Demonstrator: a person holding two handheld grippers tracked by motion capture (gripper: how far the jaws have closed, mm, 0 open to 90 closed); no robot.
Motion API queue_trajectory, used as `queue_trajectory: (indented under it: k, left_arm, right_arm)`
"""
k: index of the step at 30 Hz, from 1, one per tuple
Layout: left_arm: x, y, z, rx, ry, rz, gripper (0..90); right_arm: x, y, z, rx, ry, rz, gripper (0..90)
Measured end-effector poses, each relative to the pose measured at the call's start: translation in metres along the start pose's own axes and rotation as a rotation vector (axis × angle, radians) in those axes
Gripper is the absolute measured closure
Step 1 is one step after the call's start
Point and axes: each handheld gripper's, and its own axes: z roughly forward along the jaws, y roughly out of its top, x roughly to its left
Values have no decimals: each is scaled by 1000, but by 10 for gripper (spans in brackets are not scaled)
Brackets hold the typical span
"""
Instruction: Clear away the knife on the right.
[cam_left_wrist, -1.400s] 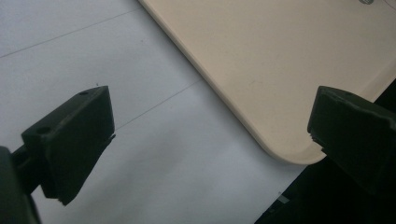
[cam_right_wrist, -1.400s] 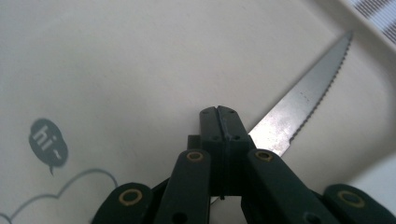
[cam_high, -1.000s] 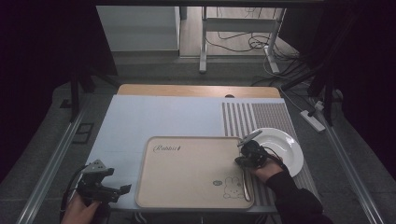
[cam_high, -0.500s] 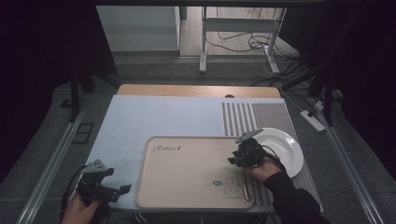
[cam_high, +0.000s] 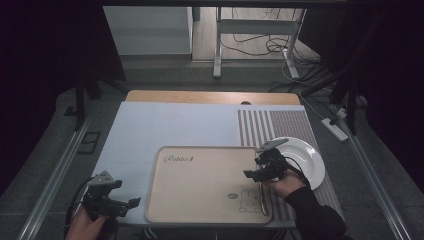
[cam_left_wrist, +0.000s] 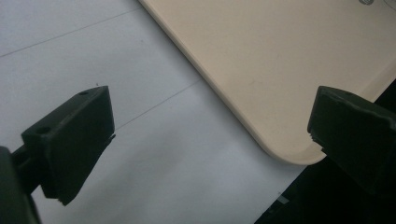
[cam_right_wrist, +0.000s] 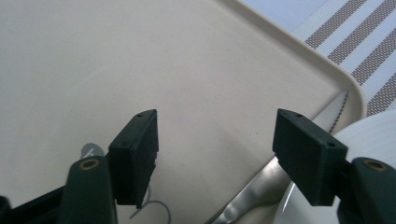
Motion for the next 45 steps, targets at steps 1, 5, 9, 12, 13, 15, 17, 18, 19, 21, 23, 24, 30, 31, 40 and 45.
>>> queue_trajectory:
  k: [1,5,9,12,13,15,17,18,19,21,23,24,30,31,40,45]
  left_arm:
    - [0,0,0,0,0,0,17]
    - [0,0,0,0,0,0,17]
    - [0,0,0,0,0,1,16]
    - [0,0,0,1,0,1,17]
    - [0,0,0,1,0,1,17]
    - [0,0,0,1,0,1,17]
    - [0,0,0,1,0,0,16]
    - [0,0,0,1,0,0,16]
    - [0,0,0,1,0,0,16]
    - [0,0,0,1,0,0,17]
    - [0,0,0,1,0,0,16]
    - [0,0,0,1,0,0,17]
    - [0,0,0,1,-1,0,17]
    - [0,0,0,0,-1,0,16]
    - [0,0,0,1,0,-1,17]
    - [0,0,0,-1,-1,-2,17]
  right_arm:
    - [0,0,-1,-3,-2,-2,279]
    - [1,-3,-2,-15,-18,-4,203]
    - [-1,-7,-3,-22,-16,12,85]
    - [-2,-12,-2,-26,-40,1,12]
    - [-3,-13,-2,-27,-51,0,8]
    - [-4,-16,-2,-31,-65,-4,0]
    - [-5,-18,-2,-36,-74,-5,0]
    - [-5,-19,-3,-39,-77,-2,0]
    - [-6,-20,-3,-41,-81,-3,0]
    - [-6,-21,-4,-48,-87,1,0]
    - [-6,-22,-5,-48,-95,5,0]
    - [-6,-23,-6,-52,-96,5,0]
    - [-7,-28,-10,-59,-105,18,0]
    - [-7,-29,-11,-62,-107,21,0]
    - [-6,-39,-21,-76,-132,37,0]
    - [-6,-46,-27,-86,-145,55,0]
